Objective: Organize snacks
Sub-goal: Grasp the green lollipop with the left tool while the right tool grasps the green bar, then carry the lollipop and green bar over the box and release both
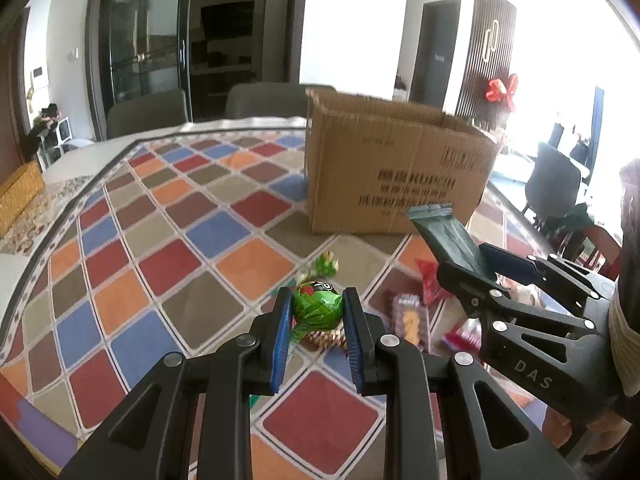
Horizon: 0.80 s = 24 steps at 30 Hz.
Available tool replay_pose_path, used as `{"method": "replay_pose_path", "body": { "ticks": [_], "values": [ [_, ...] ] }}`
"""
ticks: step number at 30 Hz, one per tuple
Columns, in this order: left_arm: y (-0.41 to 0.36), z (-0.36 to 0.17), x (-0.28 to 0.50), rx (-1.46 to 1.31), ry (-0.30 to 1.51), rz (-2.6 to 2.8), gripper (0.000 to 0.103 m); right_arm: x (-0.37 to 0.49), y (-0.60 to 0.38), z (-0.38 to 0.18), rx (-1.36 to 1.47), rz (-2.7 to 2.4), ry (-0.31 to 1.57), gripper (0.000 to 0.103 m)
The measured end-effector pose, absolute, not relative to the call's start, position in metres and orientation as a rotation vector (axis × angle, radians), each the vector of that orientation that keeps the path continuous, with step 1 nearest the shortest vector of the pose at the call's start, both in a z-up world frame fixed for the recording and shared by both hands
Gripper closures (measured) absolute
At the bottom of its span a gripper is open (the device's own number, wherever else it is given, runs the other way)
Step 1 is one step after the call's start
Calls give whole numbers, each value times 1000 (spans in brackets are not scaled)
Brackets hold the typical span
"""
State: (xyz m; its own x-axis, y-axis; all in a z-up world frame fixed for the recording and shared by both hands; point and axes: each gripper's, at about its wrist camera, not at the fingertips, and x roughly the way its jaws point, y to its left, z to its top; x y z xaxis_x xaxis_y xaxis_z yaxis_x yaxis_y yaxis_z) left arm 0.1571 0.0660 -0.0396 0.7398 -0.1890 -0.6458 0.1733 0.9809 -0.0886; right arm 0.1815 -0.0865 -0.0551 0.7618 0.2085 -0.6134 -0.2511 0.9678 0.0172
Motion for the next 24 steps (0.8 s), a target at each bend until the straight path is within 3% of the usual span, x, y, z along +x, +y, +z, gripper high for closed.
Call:
{"method": "replay_pose_path", "body": {
  "ticks": [24],
  "values": [
    [30, 65, 195, -6, 492, -253, 77, 196, -128, 33, -3, 197, 468, 56]
  ]
}}
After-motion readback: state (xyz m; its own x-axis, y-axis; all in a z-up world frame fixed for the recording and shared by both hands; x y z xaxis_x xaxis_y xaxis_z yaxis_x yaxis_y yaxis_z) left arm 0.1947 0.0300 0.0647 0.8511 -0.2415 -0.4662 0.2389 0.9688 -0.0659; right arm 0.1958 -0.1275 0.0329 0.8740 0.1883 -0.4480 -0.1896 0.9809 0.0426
